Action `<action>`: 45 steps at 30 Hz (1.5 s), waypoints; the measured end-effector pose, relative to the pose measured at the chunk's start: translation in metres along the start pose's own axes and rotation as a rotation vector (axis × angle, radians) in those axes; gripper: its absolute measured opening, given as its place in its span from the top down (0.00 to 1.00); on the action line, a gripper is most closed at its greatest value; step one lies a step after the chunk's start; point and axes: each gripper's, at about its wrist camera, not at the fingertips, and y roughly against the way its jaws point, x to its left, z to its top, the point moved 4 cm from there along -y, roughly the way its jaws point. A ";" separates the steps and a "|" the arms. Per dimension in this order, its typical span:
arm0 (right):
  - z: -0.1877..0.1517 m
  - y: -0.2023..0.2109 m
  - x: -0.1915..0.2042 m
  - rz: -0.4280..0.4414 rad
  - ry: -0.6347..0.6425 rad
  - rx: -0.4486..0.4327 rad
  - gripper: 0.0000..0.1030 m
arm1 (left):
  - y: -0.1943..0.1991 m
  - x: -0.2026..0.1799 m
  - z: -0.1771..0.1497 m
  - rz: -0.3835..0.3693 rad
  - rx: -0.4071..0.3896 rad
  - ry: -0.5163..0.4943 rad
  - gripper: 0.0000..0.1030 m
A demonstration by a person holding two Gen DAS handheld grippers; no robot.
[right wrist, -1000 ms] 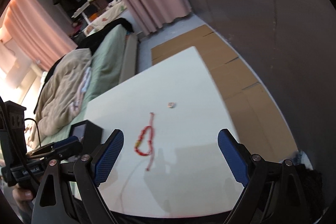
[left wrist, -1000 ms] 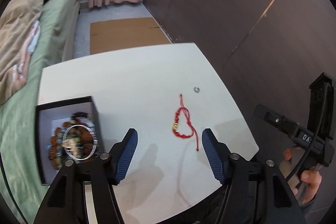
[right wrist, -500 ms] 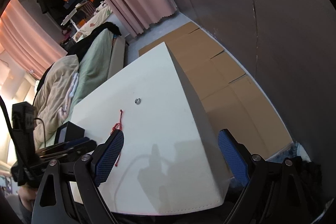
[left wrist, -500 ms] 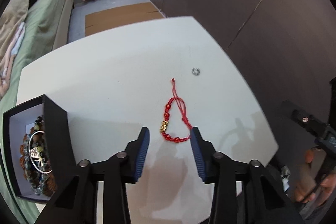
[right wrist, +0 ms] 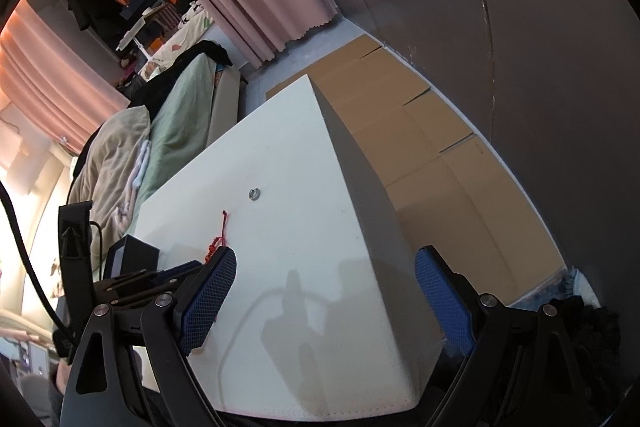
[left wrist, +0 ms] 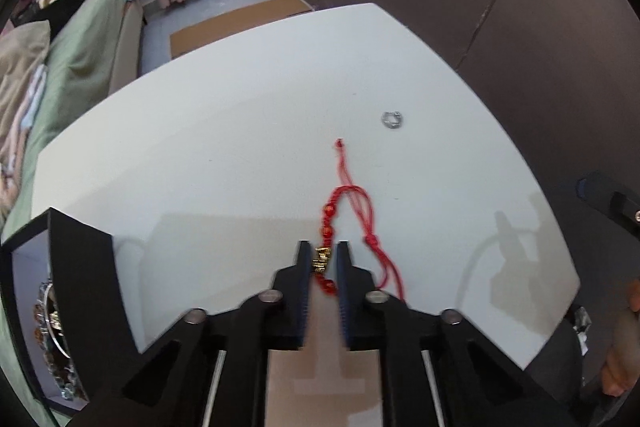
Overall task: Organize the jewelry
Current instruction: 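Grasp the red cord bracelet by its gold bead with the left tool, then carry the red cord bracelet into the box with left tool while right tool grasps silver ring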
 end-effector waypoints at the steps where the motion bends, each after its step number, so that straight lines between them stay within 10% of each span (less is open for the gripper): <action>1: 0.000 -0.001 0.001 0.002 0.000 0.000 0.11 | 0.000 0.002 0.000 -0.015 0.002 0.010 0.94; 19: -0.002 -0.029 0.058 0.008 0.075 0.021 0.14 | 0.074 0.038 0.015 -0.042 -0.138 0.080 0.94; 45: 0.045 -0.116 0.086 -0.087 0.216 0.304 0.61 | 0.134 0.135 -0.012 -0.005 -0.240 0.287 0.94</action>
